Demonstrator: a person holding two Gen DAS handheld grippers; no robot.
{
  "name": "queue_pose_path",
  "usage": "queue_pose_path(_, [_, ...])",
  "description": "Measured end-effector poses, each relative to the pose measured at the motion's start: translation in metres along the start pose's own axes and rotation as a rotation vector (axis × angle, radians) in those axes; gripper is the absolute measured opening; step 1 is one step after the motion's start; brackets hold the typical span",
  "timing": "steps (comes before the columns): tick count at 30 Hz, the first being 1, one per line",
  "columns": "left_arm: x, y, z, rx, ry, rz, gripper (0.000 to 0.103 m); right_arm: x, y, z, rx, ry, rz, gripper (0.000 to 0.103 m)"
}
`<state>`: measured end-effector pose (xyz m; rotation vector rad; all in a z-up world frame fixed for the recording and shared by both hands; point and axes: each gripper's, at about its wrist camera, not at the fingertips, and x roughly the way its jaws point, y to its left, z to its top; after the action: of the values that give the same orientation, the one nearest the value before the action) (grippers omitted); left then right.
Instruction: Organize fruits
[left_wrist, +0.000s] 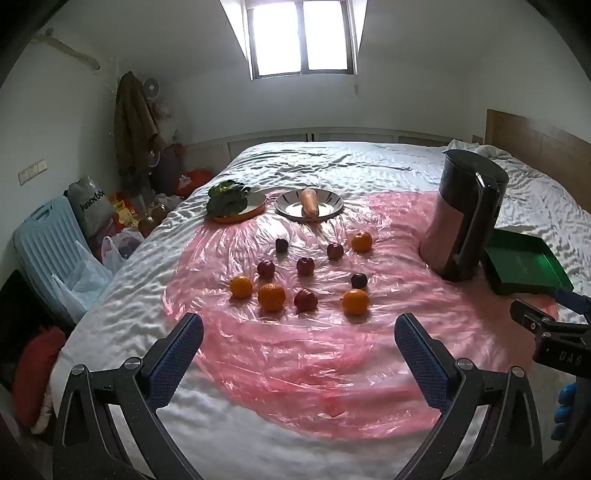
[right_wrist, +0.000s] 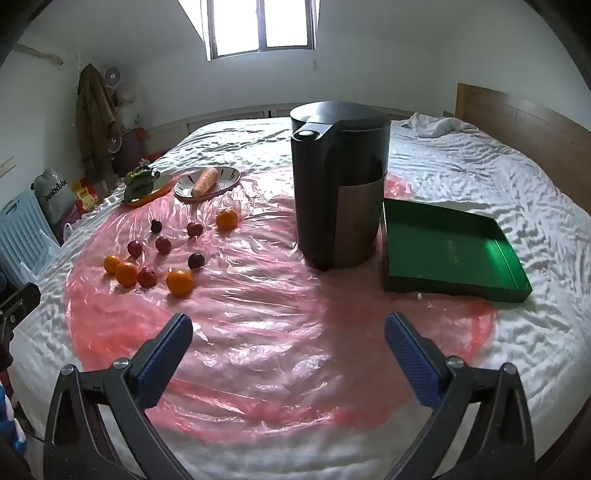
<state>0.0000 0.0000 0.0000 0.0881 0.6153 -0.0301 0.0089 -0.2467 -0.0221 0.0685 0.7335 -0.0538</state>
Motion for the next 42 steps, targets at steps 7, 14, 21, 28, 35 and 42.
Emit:
queue_pose_path(7, [-0.001, 0.0, -0.001, -0.009, 0.004, -0.014, 0.102, 0.001, -0.001, 0.0, -0.002, 0.004, -0.003, 0.103])
queue_pose_path(14, [0.001, -0.004, -0.007, -0.007, 0.008, -0.015, 0.102, 0.001, -0.002, -0.001, 0.003, 0.003, -0.007, 0.103])
queue_pose_path(21, [0.005, -0.004, -0.007, -0.013, 0.026, -0.022, 0.102, 0.001, -0.002, -0.001, 0.007, 0.004, -0.001, 0.103])
queue_pose_path(28, [0.006, -0.003, -0.007, -0.014, 0.031, -0.026, 0.102, 0.0, -0.001, -0.001, 0.009, 0.005, -0.001, 0.103])
queue_pose_path(35, [0.008, -0.003, -0.007, -0.018, 0.038, -0.031, 0.102, 0.001, -0.001, -0.003, 0.019, 0.0, 0.026, 0.103])
queue_pose_path(42, [0.008, -0.002, -0.009, -0.025, 0.044, -0.04, 0.102, 0.001, -0.001, -0.003, 0.021, 0.0, 0.026, 0.103])
